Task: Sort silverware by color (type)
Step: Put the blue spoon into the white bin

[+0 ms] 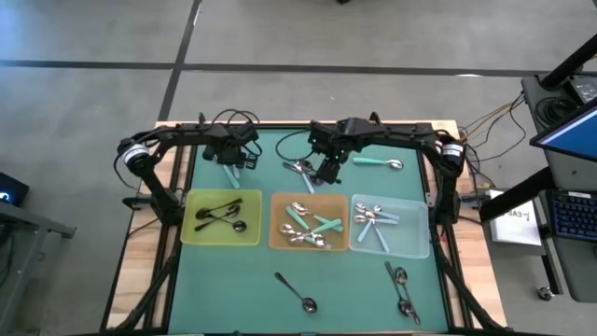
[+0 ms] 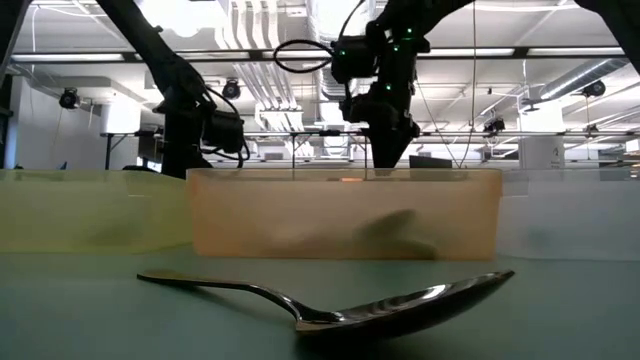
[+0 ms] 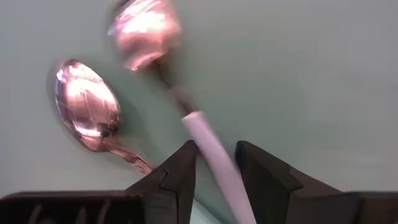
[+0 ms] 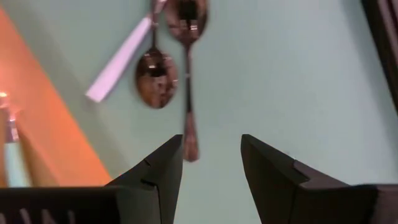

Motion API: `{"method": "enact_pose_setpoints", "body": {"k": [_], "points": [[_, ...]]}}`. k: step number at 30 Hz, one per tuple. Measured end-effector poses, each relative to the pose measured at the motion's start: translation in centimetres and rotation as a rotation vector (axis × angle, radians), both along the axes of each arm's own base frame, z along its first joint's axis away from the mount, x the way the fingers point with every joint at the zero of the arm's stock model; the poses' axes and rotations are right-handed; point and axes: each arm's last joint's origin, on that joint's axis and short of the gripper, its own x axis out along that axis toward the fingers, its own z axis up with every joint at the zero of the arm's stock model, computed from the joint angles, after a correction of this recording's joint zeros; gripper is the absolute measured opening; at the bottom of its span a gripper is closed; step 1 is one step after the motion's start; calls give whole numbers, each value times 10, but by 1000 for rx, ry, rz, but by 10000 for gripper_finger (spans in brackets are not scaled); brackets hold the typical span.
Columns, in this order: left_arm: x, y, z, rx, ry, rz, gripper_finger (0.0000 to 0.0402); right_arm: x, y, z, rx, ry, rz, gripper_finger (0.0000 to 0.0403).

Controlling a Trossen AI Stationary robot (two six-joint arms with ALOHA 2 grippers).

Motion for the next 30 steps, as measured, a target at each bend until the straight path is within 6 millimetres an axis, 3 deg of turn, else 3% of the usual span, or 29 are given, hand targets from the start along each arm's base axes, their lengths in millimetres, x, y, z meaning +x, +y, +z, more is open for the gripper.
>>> {"method": "enact_pose_setpoints", "body": {"k": [9, 16, 19, 22, 30], "points": [[0, 0, -1, -5, -28, 86, 102, -13, -29, 0, -12, 10, -22, 147], [2, 0, -1, 1, -36, 42, 21, -17, -39, 0, -22, 12, -12, 139], [2, 1, 0, 2, -37, 18, 20, -18, -41, 0, -23, 11, -16, 139], [9, 6, 10, -6, -61, -98, 21, -18, -42, 0, -23, 11, -17, 140], [51, 26, 60, 91, -437, -366, 18, -17, -47, -6, -5, -50, -81, 136]]}}
